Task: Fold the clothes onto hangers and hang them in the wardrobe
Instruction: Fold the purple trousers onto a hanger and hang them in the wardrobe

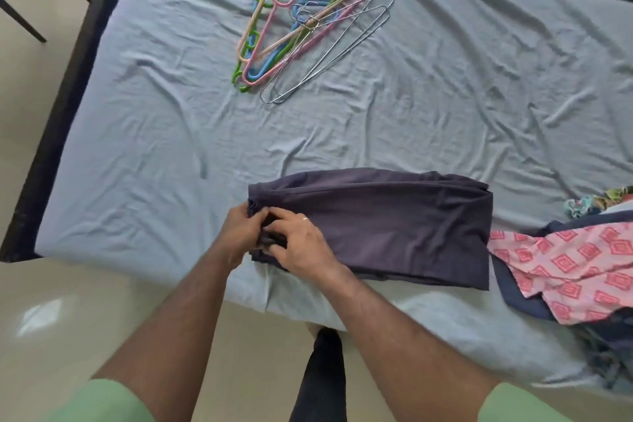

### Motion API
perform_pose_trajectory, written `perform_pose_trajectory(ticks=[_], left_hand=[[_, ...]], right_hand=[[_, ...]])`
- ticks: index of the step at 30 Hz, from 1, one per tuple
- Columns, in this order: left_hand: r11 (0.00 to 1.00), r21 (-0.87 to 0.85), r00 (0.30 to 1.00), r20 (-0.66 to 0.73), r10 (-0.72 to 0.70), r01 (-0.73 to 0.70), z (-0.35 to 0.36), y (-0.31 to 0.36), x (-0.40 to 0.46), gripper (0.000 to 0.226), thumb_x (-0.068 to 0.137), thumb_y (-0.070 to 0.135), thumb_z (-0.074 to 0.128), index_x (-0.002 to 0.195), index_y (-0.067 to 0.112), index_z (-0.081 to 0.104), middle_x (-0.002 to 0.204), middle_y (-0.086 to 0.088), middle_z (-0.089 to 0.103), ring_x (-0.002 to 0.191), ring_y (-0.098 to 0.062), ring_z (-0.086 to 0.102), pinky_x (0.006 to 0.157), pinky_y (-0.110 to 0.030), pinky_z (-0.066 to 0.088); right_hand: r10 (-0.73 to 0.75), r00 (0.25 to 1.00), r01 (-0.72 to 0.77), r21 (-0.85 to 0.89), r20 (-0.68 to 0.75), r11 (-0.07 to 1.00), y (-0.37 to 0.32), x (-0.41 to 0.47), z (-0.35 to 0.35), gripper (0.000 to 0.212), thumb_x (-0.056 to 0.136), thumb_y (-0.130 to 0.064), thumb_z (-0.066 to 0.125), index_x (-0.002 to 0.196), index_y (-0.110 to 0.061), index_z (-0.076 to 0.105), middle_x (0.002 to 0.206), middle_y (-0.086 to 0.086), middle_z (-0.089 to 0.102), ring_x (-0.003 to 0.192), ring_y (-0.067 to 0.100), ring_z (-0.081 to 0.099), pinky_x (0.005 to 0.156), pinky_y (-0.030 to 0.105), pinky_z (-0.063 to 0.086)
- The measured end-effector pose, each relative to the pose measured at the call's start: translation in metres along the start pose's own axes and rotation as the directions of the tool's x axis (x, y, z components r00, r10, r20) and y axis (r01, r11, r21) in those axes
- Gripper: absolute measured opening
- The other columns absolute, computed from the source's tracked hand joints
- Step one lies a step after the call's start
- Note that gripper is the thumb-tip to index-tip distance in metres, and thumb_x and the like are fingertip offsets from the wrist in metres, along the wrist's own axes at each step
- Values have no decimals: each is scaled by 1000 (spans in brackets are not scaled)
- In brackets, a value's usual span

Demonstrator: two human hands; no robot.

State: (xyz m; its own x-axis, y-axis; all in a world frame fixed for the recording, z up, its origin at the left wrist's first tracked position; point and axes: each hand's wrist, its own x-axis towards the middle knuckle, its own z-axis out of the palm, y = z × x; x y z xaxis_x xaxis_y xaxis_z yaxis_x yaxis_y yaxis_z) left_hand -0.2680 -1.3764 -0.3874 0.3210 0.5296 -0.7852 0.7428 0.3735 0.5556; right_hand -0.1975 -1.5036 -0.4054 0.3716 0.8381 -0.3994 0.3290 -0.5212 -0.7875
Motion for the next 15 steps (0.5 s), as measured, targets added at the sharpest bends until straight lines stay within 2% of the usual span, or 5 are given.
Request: perform_pose_trajectory(ticks=[2, 4, 8, 11, 15], left_hand=[[943, 322, 979, -152, 136, -81, -9, -10, 7, 11, 96, 16, 63, 106, 15, 62, 98, -10, 69, 92, -33, 69, 74, -43, 57], [768, 632, 902, -264, 341, -105, -8, -18, 6, 30, 88, 20, 70, 113, 14, 56, 105, -9, 60, 97, -33, 61, 83, -50, 52], [164, 921, 695, 141, 705, -353, 17, -25, -5, 48, 71, 27, 87, 110, 15, 61, 115, -12, 56, 104, -33, 53, 79, -49, 42], [-23, 921, 794, 347, 499, -388, 38, -17, -4, 94, 63, 49, 89, 145, 29, 47, 161, -11, 29, 146, -34, 31, 99, -62, 33], [-42, 967, 942, 253, 220, -250, 45, -8, 14, 136, 66, 70, 79, 152, 48, -24, 166, -2, -25, 154, -38, -12, 107, -76, 20]], right_hand=[[65, 981, -62, -22, 185, 998, 4, 5, 3, 41, 87, -31, 72, 127, -33, 67, 159, -12, 40, 137, 17, 44, 111, 41, 38], [95, 980, -107, 58, 175, 993, 13, -1, 0, 42, 90, -23, 71, 131, -30, 66, 157, -7, 45, 141, 13, 44, 118, 37, 35], [186, 948, -172, 73, -259, 982, 47, -27, -29, 35, 88, -2, 63, 116, -18, 75, 133, 1, 68, 125, 18, 61, 105, 41, 49], [312, 876, -397, -185, -367, 899, 79, -50, -74, 61, 82, -4, 74, 137, -29, 60, 156, 1, 46, 145, 18, 40, 111, 56, 40], [659, 726, -674, -394, -198, 625, 135, -79, -130, 118, 76, -18, 85, 155, -54, 6, 168, -10, -16, 156, 29, -12, 111, 78, 18]])
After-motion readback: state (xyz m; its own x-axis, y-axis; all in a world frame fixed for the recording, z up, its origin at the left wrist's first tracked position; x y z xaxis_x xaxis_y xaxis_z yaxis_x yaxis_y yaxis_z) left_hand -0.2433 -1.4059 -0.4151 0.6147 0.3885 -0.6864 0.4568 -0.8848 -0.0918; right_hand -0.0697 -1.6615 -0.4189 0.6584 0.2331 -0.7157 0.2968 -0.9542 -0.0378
